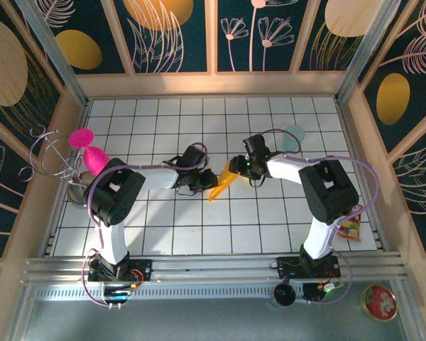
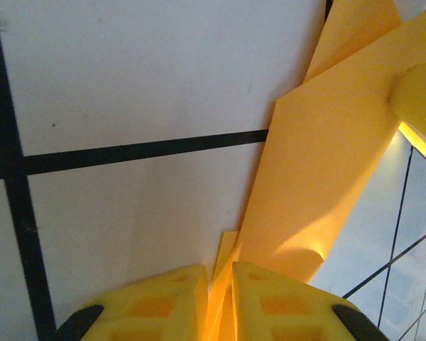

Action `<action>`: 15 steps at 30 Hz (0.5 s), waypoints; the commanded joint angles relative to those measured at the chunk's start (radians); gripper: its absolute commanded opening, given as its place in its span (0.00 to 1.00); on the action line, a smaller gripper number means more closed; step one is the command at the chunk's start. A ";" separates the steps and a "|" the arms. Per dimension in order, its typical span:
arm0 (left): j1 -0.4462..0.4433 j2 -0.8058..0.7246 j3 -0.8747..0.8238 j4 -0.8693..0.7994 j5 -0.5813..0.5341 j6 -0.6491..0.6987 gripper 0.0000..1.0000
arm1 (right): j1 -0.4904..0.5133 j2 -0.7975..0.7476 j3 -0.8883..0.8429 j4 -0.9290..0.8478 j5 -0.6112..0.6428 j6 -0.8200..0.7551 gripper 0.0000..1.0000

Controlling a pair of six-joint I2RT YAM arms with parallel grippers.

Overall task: Fold a paper plane with a square sheet of paper (pick it up from the middle)
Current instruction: Fold the wing for the fifth time at the center of the table.

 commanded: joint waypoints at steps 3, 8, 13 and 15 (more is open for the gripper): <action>-0.006 0.106 -0.007 -0.002 -0.109 0.033 0.19 | -0.004 -0.140 -0.067 0.077 -0.015 0.031 0.57; -0.006 0.108 -0.012 0.004 -0.104 0.033 0.19 | 0.011 -0.221 -0.110 0.174 -0.079 0.046 0.53; -0.006 0.109 -0.013 0.007 -0.100 0.034 0.19 | 0.043 -0.145 -0.078 0.253 -0.175 0.054 0.40; -0.006 0.109 -0.013 0.007 -0.101 0.035 0.19 | 0.044 -0.103 -0.063 0.282 -0.197 0.065 0.34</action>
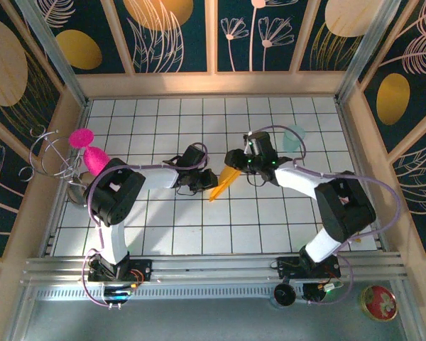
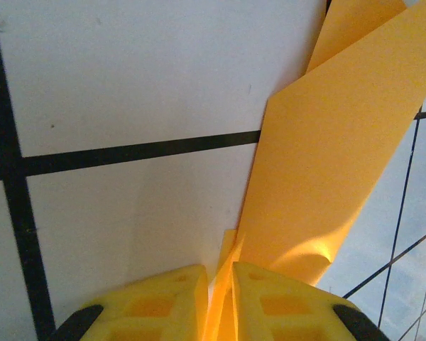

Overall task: Fold a paper plane with a square sheet of paper (pick it up from the middle)
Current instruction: Fold the wing for the fifth time at the center of the table.

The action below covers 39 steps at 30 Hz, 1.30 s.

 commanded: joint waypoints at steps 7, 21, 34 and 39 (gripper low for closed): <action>-0.006 0.106 -0.021 0.013 -0.099 0.032 0.18 | 0.001 0.186 0.082 0.023 -0.037 0.036 0.22; -0.006 0.116 -0.014 0.004 -0.103 0.038 0.15 | -0.020 0.246 0.078 -0.064 0.038 0.029 0.19; -0.006 0.123 -0.021 0.006 -0.099 0.038 0.09 | -0.020 0.324 0.097 -0.088 0.003 0.011 0.18; -0.006 0.071 -0.011 -0.002 -0.102 0.042 0.08 | -0.029 0.340 0.094 -0.132 0.013 0.013 0.15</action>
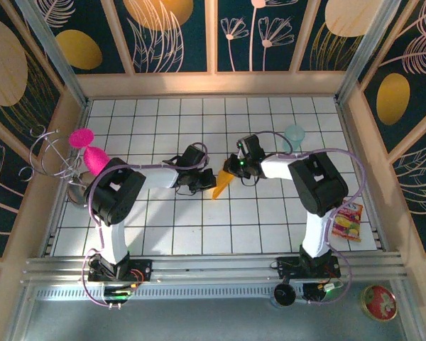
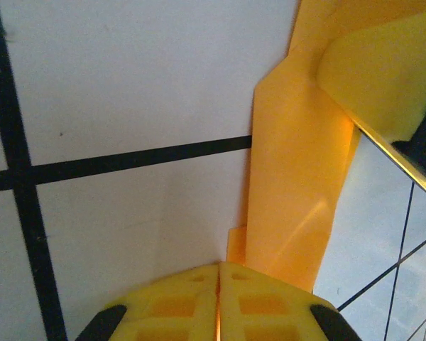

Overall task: Fold a paper plane with a square sheet of paper (pick it up from the middle)
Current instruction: Fold the wing for the fifth time at the center of the table.

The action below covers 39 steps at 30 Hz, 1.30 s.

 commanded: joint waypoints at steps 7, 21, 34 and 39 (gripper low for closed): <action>-0.008 -0.095 0.058 -0.073 -0.227 0.052 0.16 | -0.030 0.005 -0.075 -0.078 0.026 -0.018 0.15; -0.019 -0.080 0.012 0.210 0.068 -0.022 0.03 | -0.028 -0.019 -0.065 -0.038 -0.033 -0.003 0.13; -0.068 0.010 0.084 0.105 0.044 0.029 0.00 | -0.029 -0.013 -0.075 -0.032 -0.038 0.009 0.12; -0.069 0.030 0.089 0.097 0.045 0.030 0.00 | -0.032 -0.012 -0.078 -0.031 -0.038 0.012 0.11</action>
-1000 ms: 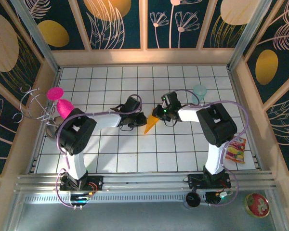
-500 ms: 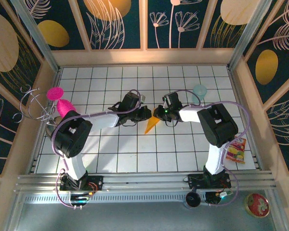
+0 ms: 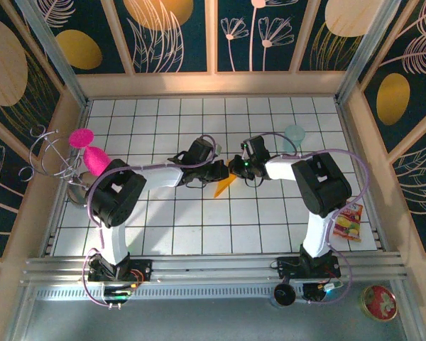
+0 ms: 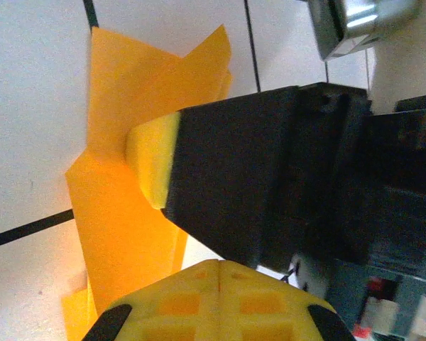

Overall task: Fold a paper plane with a square sheet of paper (pick it up from the middle)
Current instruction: Fold the wing for the fifth time at the center of the table.

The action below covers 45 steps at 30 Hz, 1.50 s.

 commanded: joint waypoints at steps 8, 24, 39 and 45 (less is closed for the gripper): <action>-0.019 -0.025 -0.059 -0.013 -0.008 0.014 0.00 | -0.006 0.016 -0.041 -0.042 -0.010 0.026 0.10; -0.019 0.079 0.057 -0.045 0.009 0.043 0.00 | -0.018 0.018 -0.056 -0.019 -0.037 0.039 0.09; -0.020 0.100 0.028 -0.165 -0.048 0.111 0.00 | -0.024 0.048 -0.040 -0.062 -0.016 0.036 0.08; -0.020 0.089 -0.001 -0.169 -0.038 0.112 0.00 | -0.026 0.061 -0.042 -0.075 -0.003 0.035 0.07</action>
